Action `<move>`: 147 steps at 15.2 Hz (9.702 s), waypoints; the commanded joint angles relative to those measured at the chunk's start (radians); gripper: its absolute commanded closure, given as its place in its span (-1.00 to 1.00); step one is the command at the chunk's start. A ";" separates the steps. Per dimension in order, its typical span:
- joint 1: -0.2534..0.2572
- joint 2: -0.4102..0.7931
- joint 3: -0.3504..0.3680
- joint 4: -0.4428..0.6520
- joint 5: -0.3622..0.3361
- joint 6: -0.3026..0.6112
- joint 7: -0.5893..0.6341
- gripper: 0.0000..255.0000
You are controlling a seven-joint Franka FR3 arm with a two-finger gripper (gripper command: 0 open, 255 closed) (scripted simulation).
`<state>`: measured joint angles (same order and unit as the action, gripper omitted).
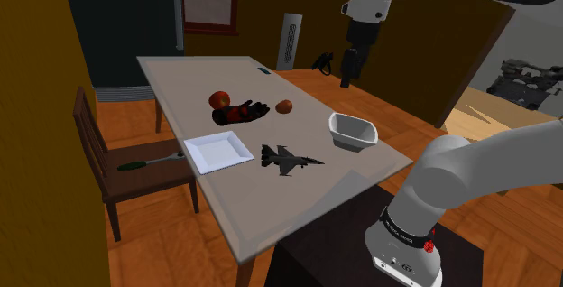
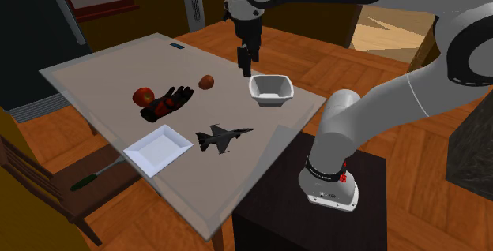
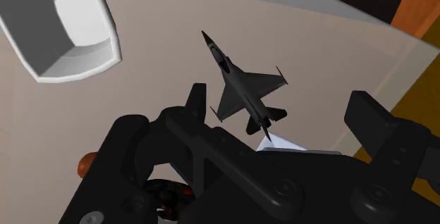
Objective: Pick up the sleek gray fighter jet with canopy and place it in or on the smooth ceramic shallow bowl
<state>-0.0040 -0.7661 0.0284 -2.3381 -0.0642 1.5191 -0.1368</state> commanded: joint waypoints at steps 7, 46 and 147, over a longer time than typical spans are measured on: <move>0.019 -0.029 -0.064 -0.222 -0.031 0.242 -0.115 -1.00; 0.300 0.854 -0.378 -0.451 0.591 1.481 -1.089 1.00; 0.042 0.915 -1.060 0.137 0.431 0.781 -1.750 -1.00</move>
<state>0.0190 0.1836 -1.0091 -2.2045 0.4144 2.3177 -1.9183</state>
